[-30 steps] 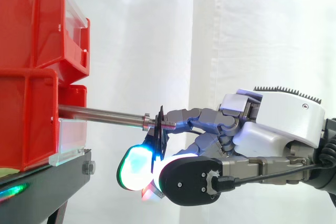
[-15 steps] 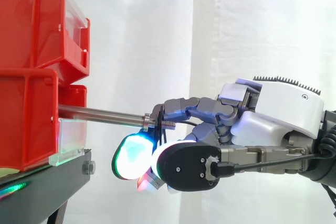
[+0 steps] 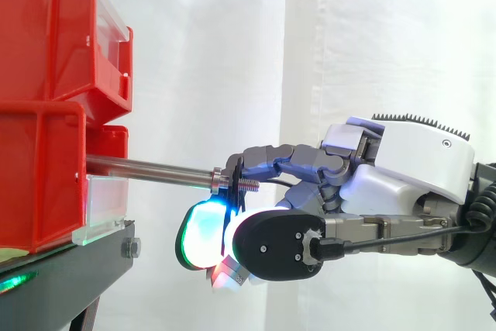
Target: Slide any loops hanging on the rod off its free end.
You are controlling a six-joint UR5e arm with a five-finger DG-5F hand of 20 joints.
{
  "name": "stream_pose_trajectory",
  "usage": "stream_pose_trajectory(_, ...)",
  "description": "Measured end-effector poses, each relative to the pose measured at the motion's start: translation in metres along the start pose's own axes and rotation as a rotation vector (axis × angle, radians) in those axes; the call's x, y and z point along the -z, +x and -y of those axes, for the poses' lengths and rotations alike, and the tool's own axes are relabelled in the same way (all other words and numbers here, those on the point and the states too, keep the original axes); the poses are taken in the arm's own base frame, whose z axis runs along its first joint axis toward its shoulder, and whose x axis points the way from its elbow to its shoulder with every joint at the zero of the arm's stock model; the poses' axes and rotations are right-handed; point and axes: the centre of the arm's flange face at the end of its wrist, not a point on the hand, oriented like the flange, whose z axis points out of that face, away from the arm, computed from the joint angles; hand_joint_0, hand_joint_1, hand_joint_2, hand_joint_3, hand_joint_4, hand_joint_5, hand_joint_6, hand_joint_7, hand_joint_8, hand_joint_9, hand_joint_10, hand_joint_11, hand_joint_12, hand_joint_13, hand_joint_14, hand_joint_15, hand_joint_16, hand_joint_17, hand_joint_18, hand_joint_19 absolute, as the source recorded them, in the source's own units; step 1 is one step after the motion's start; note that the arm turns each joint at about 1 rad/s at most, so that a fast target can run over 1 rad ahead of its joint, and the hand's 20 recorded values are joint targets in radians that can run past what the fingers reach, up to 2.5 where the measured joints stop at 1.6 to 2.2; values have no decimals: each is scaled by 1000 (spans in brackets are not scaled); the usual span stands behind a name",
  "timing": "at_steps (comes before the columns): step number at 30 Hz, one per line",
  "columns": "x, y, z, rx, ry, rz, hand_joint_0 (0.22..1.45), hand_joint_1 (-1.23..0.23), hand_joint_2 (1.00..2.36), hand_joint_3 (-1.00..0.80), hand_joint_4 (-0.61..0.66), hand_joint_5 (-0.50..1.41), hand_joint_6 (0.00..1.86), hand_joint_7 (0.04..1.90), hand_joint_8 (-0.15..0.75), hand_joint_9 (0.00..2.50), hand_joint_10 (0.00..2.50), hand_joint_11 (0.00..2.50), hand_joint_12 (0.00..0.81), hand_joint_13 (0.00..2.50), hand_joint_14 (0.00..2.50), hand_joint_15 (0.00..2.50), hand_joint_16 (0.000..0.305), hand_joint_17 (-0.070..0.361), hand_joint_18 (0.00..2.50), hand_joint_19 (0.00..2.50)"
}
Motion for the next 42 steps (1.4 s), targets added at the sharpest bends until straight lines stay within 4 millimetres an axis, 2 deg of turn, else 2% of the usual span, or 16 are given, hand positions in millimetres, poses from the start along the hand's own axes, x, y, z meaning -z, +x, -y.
stream_pose_trajectory(18, -2, -10, 4, -6, -31, -5, 598, -525, 1012, -361, 279, -90, 509, 1355, 359, 952, 9, 361, 390, 874, 9, 237, 63, 142, 910, 465)
stream_pose_trajectory(26, -2, -14, 6, -8, -27, -17, 607, -584, 1016, -292, 235, -117, 650, 1225, 363, 970, 9, 382, 389, 881, 9, 229, 63, 141, 922, 454)
stream_pose_trajectory(30, -1, -14, 7, -12, -26, -20, 601, -589, 1019, -246, 218, -132, 692, 1225, 362, 966, 9, 407, 393, 880, 8, 226, 63, 142, 923, 453)
stream_pose_trajectory(31, -1, -14, 7, -13, -26, -20, 600, -591, 1019, -237, 225, -139, 721, 1170, 361, 966, 9, 403, 394, 879, 8, 232, 63, 142, 923, 453)
stream_pose_trajectory(40, -1, -14, 7, -13, -22, -27, 572, -611, 1024, -103, 225, -172, 831, 1151, 367, 954, 10, 437, 397, 863, 9, 224, 64, 143, 922, 448)
stream_pose_trajectory(42, 0, -13, 7, -13, -21, -29, 575, -661, 1020, -70, 234, -175, 856, 1135, 383, 965, 11, 435, 415, 880, 7, 218, 68, 153, 957, 428)
